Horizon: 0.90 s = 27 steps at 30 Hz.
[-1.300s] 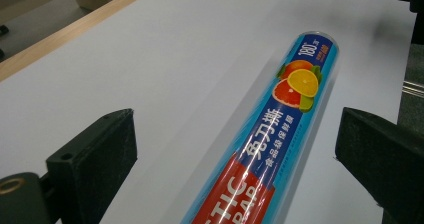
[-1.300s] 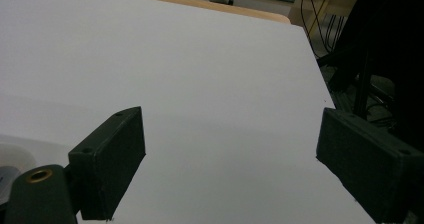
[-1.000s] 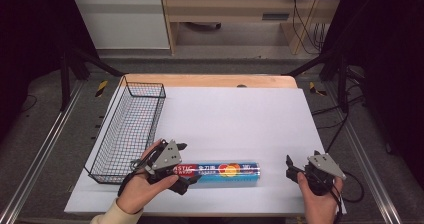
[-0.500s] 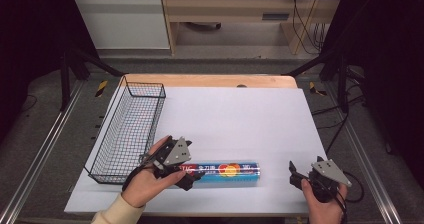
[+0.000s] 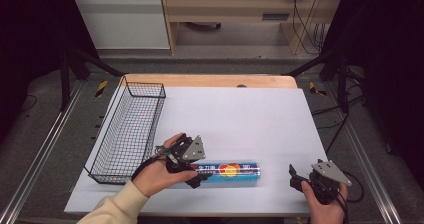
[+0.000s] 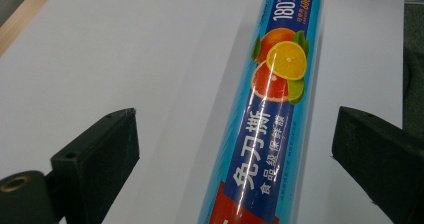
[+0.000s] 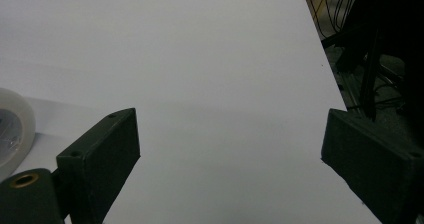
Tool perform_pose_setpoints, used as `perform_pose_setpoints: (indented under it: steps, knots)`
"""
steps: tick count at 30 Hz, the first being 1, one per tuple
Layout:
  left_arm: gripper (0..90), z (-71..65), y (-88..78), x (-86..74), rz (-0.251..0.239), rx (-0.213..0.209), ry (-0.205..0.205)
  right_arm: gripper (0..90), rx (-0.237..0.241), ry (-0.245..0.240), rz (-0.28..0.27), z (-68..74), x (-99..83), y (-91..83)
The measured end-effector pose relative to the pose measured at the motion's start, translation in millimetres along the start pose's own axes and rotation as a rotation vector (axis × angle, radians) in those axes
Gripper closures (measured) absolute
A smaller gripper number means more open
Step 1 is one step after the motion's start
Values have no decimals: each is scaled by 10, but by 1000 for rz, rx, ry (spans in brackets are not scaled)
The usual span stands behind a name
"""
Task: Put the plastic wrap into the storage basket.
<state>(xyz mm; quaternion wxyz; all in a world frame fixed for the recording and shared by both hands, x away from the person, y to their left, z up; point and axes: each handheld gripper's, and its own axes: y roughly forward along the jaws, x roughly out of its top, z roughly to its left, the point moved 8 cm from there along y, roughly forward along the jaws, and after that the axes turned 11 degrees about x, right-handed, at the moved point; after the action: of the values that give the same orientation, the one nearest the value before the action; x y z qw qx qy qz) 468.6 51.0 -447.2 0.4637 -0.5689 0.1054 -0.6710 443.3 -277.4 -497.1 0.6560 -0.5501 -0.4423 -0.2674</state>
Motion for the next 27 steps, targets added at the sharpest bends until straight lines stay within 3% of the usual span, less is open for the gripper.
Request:
perform_pose_setpoints:
  steps: [5, 9, 27]
  knots:
    - [45, 40, 4, -17, 2, -12, -23, 85, 0, 4, 1, 8, -1, -4]
    - [43, 35, 17, -33, -12, -73, -40, 83, 2, 4, -1, 14, 0, -1]
    - [89, -132, 328, -226, 94, -146, 23, 82, 23, -2, 10, 57, -8, 26]
